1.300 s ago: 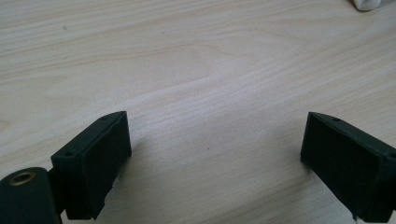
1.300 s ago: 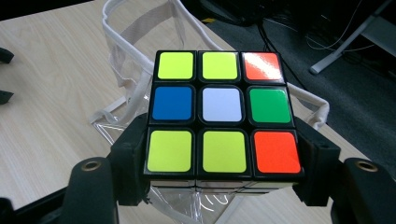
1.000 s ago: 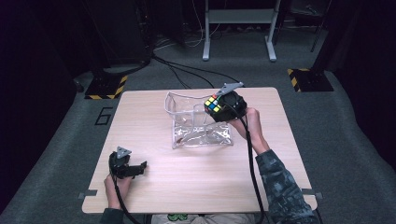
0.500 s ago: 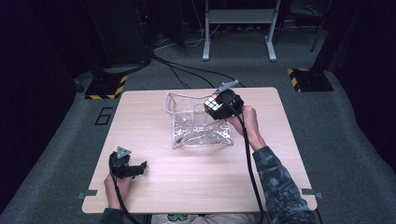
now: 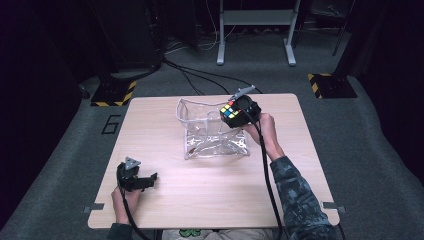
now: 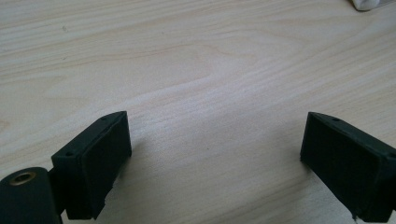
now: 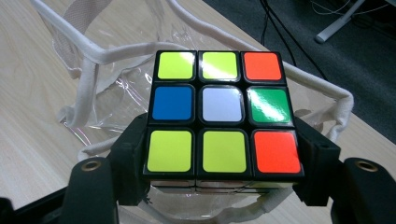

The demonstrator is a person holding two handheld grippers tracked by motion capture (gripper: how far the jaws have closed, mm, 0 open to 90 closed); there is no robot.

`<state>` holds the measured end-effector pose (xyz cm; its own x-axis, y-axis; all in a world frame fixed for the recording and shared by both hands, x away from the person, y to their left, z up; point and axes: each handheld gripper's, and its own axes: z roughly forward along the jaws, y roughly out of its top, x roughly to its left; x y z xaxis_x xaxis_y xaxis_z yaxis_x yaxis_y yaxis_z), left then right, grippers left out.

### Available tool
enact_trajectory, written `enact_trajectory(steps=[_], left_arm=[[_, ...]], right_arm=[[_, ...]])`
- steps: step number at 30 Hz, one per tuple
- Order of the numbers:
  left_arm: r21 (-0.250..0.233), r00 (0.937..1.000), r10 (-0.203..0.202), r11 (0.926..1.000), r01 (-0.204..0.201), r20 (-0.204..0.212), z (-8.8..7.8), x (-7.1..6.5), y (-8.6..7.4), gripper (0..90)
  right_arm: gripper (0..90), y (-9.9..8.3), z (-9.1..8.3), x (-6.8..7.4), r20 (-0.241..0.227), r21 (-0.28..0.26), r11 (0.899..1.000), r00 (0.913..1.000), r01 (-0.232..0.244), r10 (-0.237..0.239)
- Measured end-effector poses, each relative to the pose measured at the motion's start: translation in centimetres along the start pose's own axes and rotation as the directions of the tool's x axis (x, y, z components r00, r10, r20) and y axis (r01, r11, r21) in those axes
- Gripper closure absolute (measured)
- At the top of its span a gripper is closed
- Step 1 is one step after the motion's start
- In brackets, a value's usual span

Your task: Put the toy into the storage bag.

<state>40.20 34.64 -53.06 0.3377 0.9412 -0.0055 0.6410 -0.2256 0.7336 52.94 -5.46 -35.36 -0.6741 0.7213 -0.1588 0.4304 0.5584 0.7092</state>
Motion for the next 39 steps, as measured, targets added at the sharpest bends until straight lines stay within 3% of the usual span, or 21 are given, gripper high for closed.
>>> enact_trajectory(steps=[4,5,9,13,14,18,19,23,24,26,28,29,33,36,39], left_arm=[[0.001,1.0,0.001,1.0,-0.001,0.0,0.0,0.0,0.0,8.3],[0.001,1.0,0.001,1.0,-0.001,0.0,0.0,0.0,0.0,8.3],[0.004,1.0,0.004,1.0,-0.004,0.001,0.0,0.0,0.0,8.3],[0.004,1.0,0.004,1.0,-0.004,0.001,0.0,0.0,0.0,8.3],[0.004,1.0,0.004,1.0,-0.004,0.001,0.0,0.0,0.0,8.3],[0.004,1.0,0.005,1.0,-0.005,0.001,0.0,0.0,0.0,8.3],[0.003,1.0,0.004,1.0,-0.004,0.001,0.0,0.0,0.0,8.3],[0.004,1.0,0.005,1.0,-0.005,0.001,0.0,0.0,0.0,8.3],[0.01,1.0,0.006,0.9999,-0.006,-0.001,-0.1,0.0,0.0,8.3],[0.007,1.0,0.005,1.0,-0.005,-0.001,0.0,0.0,0.0,8.3],[0.007,1.0,0.005,1.0,-0.005,-0.001,0.0,0.0,0.0,8.3],[0.008,1.0,0.005,1.0,-0.005,0.001,0.0,0.0,0.0,8.3],[0.007,1.0,0.005,1.0,-0.005,0.002,0.0,0.0,0.0,8.3],[0.008,1.0,0.006,1.0,-0.006,0.0,-0.1,0.0,0.0,8.4],[0.004,1.0,0.005,1.0,-0.005,0.001,0.0,0.0,0.0,8.4]], right_arm=[[33.3,-0.2,0.1,-0.1,0.011,0.015,1.0,0.9996,-0.026,0.025],[33.4,-0.2,0.2,-0.3,0.015,0.008,1.0,0.9999,-0.007,0.007],[33.3,-0.3,0.4,-0.4,0.018,0.025,0.999,0.9995,-0.027,0.027],[33.3,-0.3,0.7,-0.6,0.023,0.039,0.999,0.9997,-0.009,0.009],[33.3,-0.4,0.7,-0.5,0.027,0.054,0.998,0.9992,-0.029,0.028],[33.3,-0.4,1.0,-0.7,0.033,0.048,0.999,0.9993,-0.021,0.019],[33.3,-0.4,1.0,-0.5,0.034,0.063,0.997,0.9985,-0.044,0.042],[32.4,-0.4,1.3,-0.7,0.042,0.056,0.998,0.9986,-0.034,0.032],[28.4,-0.5,1.2,-0.6,0.049,0.055,0.996,0.9968,-0.066,0.064],[24.9,-0.5,1.1,-0.7,0.048,0.04,0.998,0.9977,-0.051,0.049],[15.0,-0.5,0.9,-0.5,0.048,0.042,0.998,0.9974,-0.057,0.055],[13.0,-0.5,0.7,-0.3,0.043,0.028,0.999,0.9986,-0.031,0.03],[8.5,-0.5,0.4,0.0,0.035,0.005,0.999,0.9983,-0.046,0.046],[3.1,-0.7,0.0,-0.1,0.027,-0.007,1.0,0.9994,-0.021,0.022],[0.0,-1.1,-0.5,0.1,0.032,-0.019,0.999,0.9989,-0.032,0.033]])
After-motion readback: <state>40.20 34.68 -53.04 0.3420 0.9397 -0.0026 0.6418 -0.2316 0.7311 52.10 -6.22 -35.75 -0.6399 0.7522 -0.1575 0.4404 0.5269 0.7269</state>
